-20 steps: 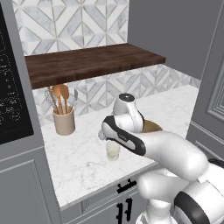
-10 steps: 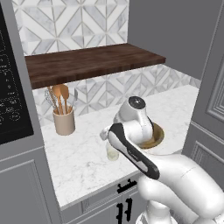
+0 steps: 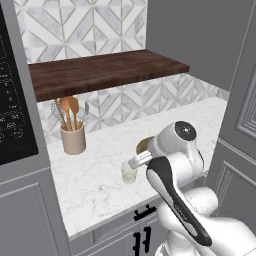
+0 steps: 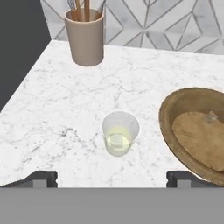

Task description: Grab a lemon wedge from the fridge and one ice cube from the ice bowl, and put them in the glass of lemonade.

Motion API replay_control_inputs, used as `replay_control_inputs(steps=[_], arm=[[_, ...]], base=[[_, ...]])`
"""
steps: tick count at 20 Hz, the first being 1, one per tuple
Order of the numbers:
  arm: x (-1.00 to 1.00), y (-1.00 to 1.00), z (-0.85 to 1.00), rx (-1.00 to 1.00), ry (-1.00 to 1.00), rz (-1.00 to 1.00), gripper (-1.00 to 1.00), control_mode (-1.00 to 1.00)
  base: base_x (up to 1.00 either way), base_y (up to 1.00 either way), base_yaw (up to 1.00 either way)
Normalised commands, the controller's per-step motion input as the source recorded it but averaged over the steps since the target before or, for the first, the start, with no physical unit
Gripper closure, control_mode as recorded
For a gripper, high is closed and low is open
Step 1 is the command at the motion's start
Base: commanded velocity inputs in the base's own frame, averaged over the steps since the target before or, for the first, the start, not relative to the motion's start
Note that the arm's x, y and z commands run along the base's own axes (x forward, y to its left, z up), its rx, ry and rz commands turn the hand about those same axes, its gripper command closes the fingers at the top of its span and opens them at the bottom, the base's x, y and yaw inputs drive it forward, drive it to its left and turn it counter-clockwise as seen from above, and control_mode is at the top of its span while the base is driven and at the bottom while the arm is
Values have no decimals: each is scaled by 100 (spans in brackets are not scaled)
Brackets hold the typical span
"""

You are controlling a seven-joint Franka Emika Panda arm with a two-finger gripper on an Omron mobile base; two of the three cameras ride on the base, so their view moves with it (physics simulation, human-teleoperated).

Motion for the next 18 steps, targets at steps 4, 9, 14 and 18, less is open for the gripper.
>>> replay_control_inputs(steps=[4,9,14,18], arm=[[-62,-55,97,0,28,-8,-100,-100],[-78,-44,68,0,26,-10,-100,-100],[-100,-30,5,0,-5,-10,-100,-100],[-71,-31,0,0,-9,-13,-100,-100]], base=[[0,0,0],[0,0,0],[0,0,0],[0,0,0]])
